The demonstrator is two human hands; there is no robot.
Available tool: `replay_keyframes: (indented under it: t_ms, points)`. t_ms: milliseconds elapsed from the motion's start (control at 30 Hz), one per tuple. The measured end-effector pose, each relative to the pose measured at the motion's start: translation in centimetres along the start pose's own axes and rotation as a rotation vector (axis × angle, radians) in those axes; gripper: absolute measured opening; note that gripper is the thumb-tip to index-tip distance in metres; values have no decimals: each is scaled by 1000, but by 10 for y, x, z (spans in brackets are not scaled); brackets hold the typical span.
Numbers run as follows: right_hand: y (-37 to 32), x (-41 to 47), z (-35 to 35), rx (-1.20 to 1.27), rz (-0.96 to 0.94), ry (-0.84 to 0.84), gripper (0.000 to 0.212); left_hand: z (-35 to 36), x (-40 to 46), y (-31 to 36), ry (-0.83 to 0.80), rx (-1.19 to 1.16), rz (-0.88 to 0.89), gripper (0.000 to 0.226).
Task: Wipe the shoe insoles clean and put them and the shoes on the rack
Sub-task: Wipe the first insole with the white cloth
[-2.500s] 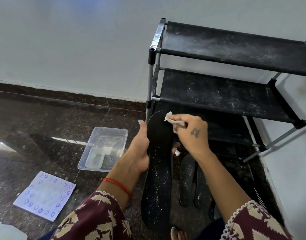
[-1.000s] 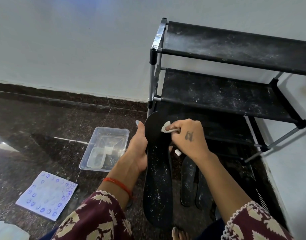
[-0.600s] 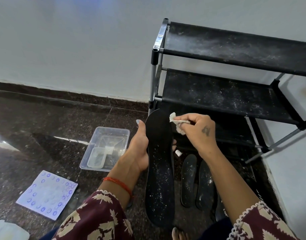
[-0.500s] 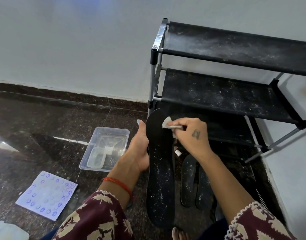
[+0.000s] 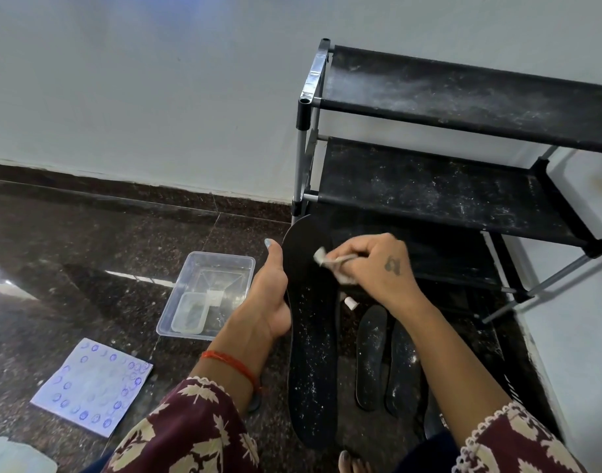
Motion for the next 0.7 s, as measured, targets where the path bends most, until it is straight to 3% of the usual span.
replay_keyframes:
  t_ms: [100, 267, 367, 600, 700]
  points:
    - [13, 0, -10, 163, 157, 177, 18, -1, 0, 0, 12, -16, -1, 75]
    - [22, -4, 15, 204, 327, 0, 14, -1, 1, 2, 28, 60, 32, 73]
    - [27, -3, 19, 214, 379, -17, 16, 2, -1, 0, -15, 81, 19, 73]
    - [34, 0, 1, 284, 352, 273, 19, 23, -8, -12, -269, 60, -91, 85]
    - [31, 3, -5, 82, 252, 305, 11, 26, -7, -16, -301, 60, -118, 83]
Point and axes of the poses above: each hand's wrist, its own x-axis towards the middle knuckle, its own z-axis out of the palm, y = z × x, the point moved 6 cm from there along x, towards the middle knuckle, and after that the axes turned 2 degrees about -z, right-handed, at the moved point
